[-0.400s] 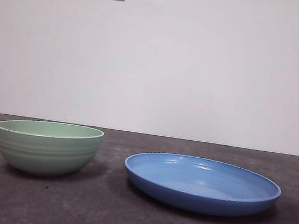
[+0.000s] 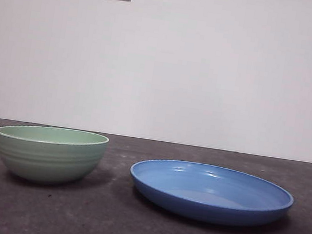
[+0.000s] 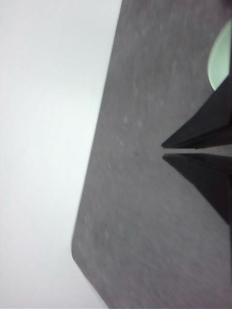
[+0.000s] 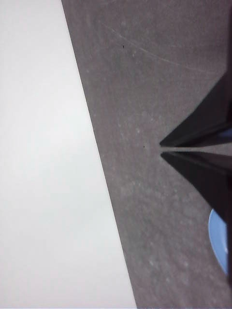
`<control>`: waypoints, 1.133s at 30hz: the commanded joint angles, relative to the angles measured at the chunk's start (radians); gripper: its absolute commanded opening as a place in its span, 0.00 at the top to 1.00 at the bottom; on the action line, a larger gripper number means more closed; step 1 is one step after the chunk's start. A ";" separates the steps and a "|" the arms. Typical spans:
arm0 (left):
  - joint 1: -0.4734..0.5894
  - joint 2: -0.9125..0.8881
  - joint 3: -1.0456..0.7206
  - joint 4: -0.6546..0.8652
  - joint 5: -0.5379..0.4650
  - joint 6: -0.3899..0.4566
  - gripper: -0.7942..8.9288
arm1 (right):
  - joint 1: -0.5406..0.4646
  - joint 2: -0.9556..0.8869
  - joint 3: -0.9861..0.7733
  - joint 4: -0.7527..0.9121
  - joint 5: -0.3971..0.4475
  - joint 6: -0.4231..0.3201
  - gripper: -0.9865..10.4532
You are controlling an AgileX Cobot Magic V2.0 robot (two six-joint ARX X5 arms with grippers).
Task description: Place the green bowl on the blue plate
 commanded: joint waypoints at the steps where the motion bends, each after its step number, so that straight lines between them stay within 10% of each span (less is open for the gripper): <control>1: -0.007 0.093 0.133 -0.015 0.069 -0.008 0.90 | 0.001 0.054 0.103 -0.056 -0.006 0.028 0.91; 11: -0.065 0.350 0.457 -0.205 0.292 -0.002 0.90 | 0.002 0.316 0.474 -0.342 -0.153 0.022 0.91; 20: -0.103 0.471 0.618 -0.422 0.477 -0.001 0.90 | 0.010 0.533 0.669 -0.483 -0.434 -0.134 0.91; 34: -0.122 0.513 0.654 -0.488 0.501 0.026 0.89 | 0.036 0.607 0.675 -0.512 -0.470 -0.195 0.90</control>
